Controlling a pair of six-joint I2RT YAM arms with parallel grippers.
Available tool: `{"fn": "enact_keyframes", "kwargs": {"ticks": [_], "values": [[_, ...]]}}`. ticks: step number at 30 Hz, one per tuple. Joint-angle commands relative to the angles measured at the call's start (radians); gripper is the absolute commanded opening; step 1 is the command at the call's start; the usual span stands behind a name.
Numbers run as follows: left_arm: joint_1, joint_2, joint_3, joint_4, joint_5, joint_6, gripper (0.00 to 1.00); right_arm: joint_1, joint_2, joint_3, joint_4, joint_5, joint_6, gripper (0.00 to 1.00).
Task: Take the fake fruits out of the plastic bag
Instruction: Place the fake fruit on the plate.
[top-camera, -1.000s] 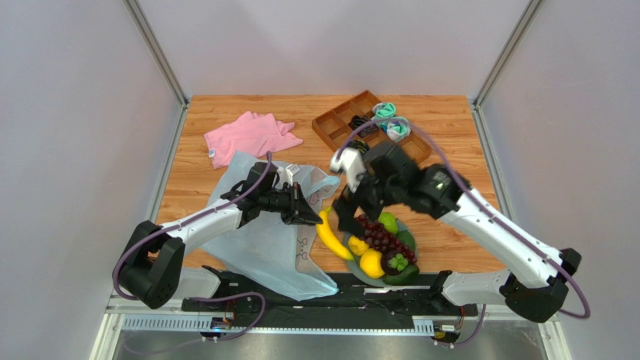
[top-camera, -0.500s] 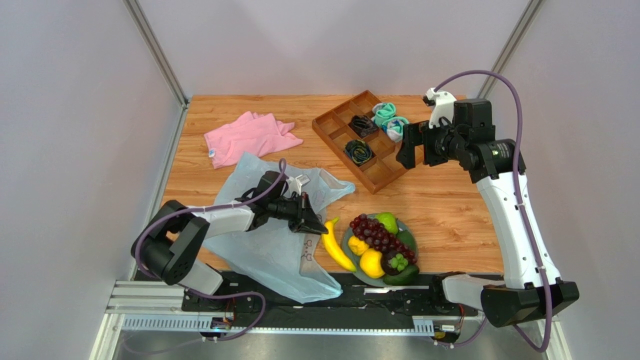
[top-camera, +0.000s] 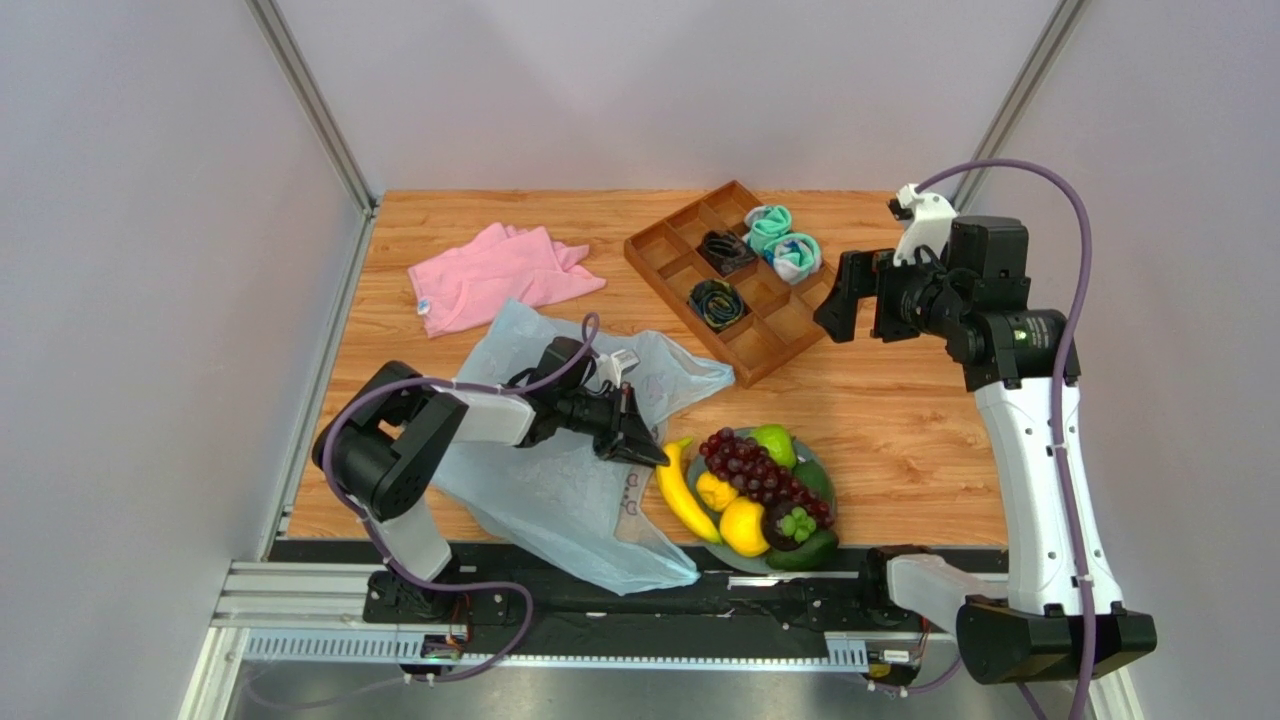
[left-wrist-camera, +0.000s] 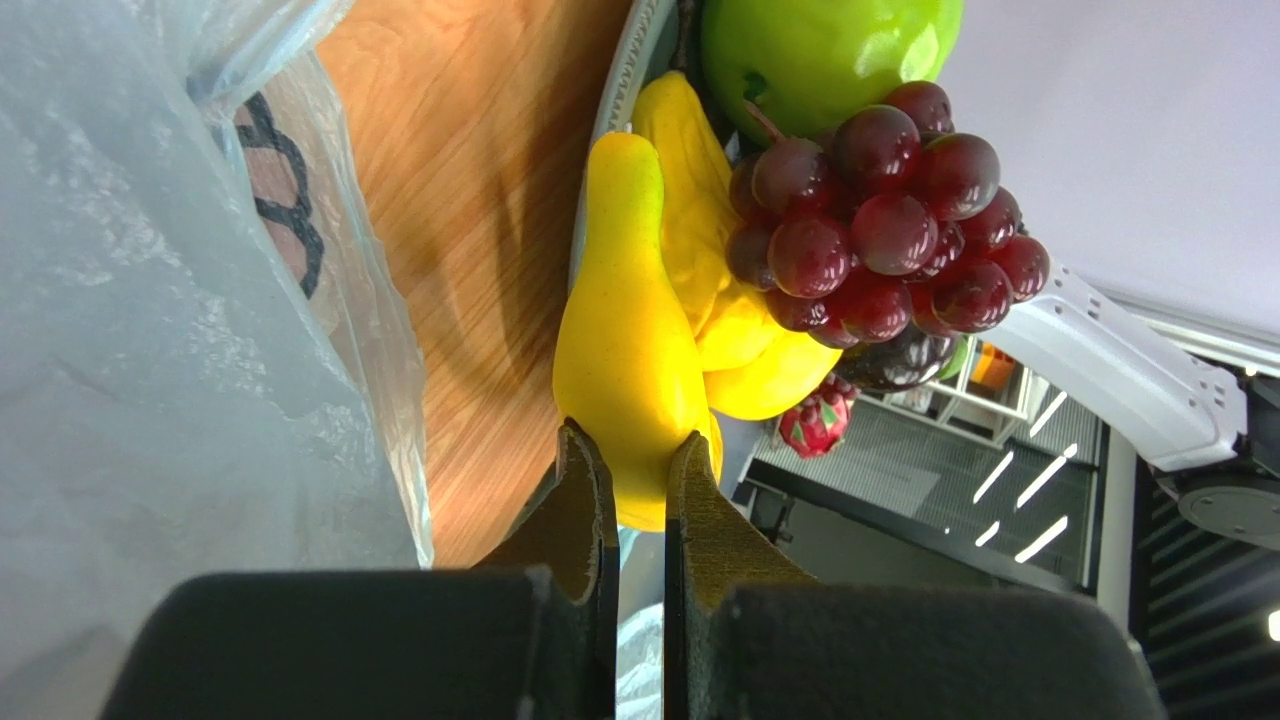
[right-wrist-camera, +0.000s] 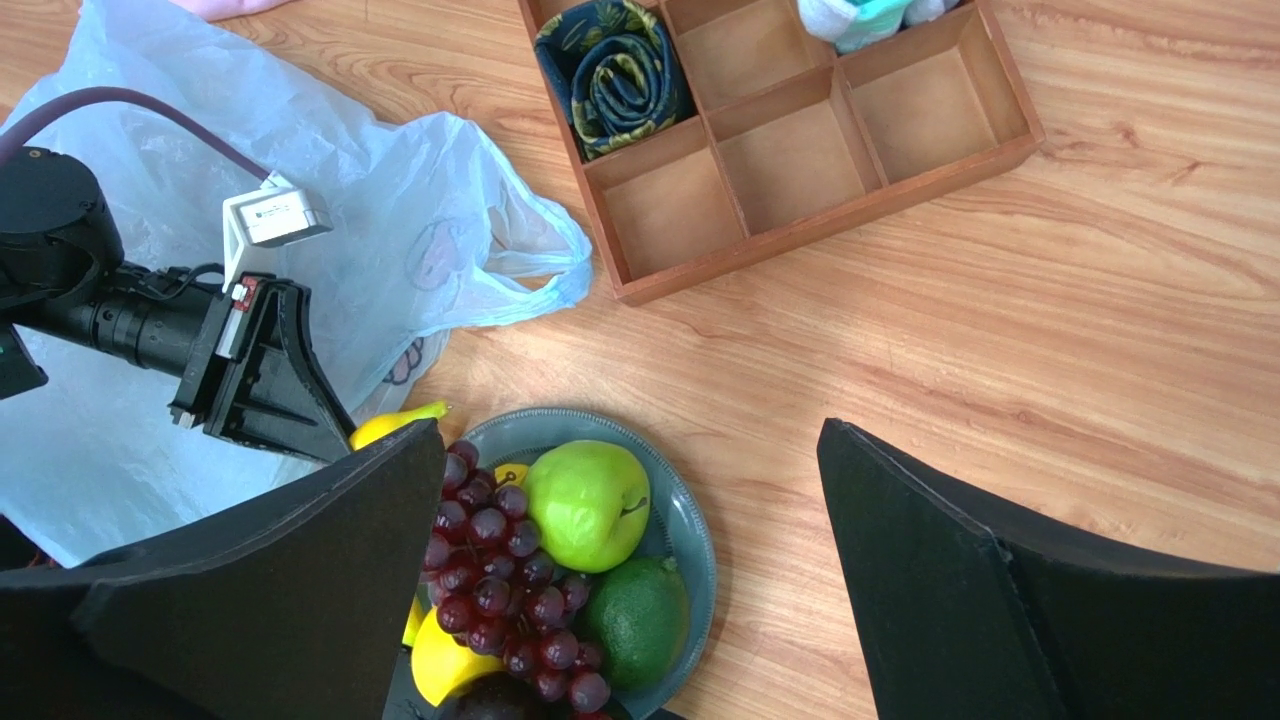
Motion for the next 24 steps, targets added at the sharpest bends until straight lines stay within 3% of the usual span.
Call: {"fn": "enact_keyframes", "kwargs": {"ticks": [1,10,24], "values": [[-0.019,0.011,0.044,0.07,0.06,0.029,0.0,-0.032,-0.035,-0.025,0.045,-0.044,0.02,1.0],[-0.034,0.097,0.137,-0.044,0.091,0.149,0.0,-0.098,-0.032,-0.016,0.049,-0.084,0.056,1.0],[-0.057,0.161,0.16,-0.028,0.107,0.143,0.0,-0.127,-0.028,-0.033,0.054,-0.107,0.063,1.0]]}}
